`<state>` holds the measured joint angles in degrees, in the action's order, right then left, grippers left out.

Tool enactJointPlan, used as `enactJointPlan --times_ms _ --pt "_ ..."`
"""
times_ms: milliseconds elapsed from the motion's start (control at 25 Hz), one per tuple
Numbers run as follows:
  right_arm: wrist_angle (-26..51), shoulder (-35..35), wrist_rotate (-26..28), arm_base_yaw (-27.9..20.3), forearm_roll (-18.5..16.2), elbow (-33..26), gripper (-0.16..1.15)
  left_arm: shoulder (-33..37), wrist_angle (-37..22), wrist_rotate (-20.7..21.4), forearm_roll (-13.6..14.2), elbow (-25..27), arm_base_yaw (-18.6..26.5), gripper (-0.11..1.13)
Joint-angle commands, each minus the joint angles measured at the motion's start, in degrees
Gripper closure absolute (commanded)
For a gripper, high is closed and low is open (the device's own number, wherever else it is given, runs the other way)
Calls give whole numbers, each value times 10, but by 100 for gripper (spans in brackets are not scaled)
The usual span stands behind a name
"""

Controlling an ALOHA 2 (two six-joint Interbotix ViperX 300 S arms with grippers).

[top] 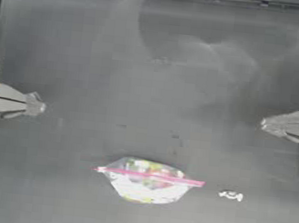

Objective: Put candy in bag

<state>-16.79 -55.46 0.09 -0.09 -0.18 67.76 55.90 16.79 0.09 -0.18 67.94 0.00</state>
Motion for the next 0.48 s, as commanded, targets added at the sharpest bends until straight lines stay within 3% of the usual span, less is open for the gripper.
enactJointPlan --times_ms 40,200,360,480 --pt "-5 4 3 4 3 -5 104 -8 2 21 45 -11 -14 103" --pt "0 4 11 6 -2 -4 90 -18 -26 25 47 -25 -22 95" --pt "4 3 11 10 -11 -4 89 -23 -41 25 47 -28 -21 95" --pt "4 3 11 10 -15 -4 79 -23 -42 21 42 -25 -21 86"
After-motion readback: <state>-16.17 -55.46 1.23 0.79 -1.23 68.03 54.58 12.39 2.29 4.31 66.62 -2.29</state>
